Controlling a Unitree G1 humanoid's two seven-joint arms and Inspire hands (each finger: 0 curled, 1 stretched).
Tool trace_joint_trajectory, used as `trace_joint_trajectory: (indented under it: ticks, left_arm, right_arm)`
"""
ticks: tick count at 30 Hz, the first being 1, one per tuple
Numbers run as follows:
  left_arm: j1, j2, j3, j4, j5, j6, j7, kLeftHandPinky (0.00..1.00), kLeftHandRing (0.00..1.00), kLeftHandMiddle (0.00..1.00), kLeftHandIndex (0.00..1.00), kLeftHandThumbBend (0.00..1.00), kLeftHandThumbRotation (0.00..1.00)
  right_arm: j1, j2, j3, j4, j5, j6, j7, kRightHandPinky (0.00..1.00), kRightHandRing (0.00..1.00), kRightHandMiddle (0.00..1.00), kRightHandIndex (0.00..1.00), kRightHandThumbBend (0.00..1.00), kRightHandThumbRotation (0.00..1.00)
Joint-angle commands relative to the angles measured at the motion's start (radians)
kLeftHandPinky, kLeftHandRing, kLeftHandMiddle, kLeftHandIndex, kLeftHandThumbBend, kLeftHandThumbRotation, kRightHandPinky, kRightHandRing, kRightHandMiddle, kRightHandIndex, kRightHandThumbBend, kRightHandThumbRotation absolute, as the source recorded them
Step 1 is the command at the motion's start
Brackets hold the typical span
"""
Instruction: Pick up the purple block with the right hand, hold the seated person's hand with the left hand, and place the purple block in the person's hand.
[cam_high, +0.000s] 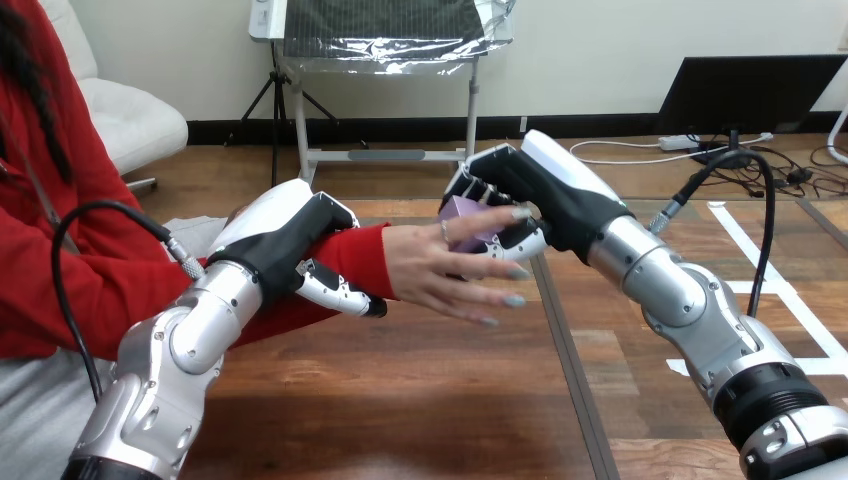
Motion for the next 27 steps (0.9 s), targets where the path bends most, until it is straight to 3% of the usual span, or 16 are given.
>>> trace_joint_trajectory:
  ticks: [1, 27]
  left_arm:
    - [-0.228, -0.075, -0.019, -0.028, -0.031, -0.092, 0.055, 0.21, 0.27, 0.34, 0.36, 0.72, 0.00]
    - [-0.261, -0.089, -0.006, 0.013, -0.038, -0.124, 0.094, 0.20, 0.27, 0.34, 0.36, 0.71, 0.00]
  right_arm:
    - [-0.026, 0.043, -0.022, -0.121, 0.046, -0.023, 0.017, 0.33, 0.36, 0.42, 0.45, 0.76, 0.00]
    - [0.008, 0.054, -0.013, -0.178, 0.064, -0.036, 0.061, 0.33, 0.36, 0.42, 0.45, 0.76, 0.00]
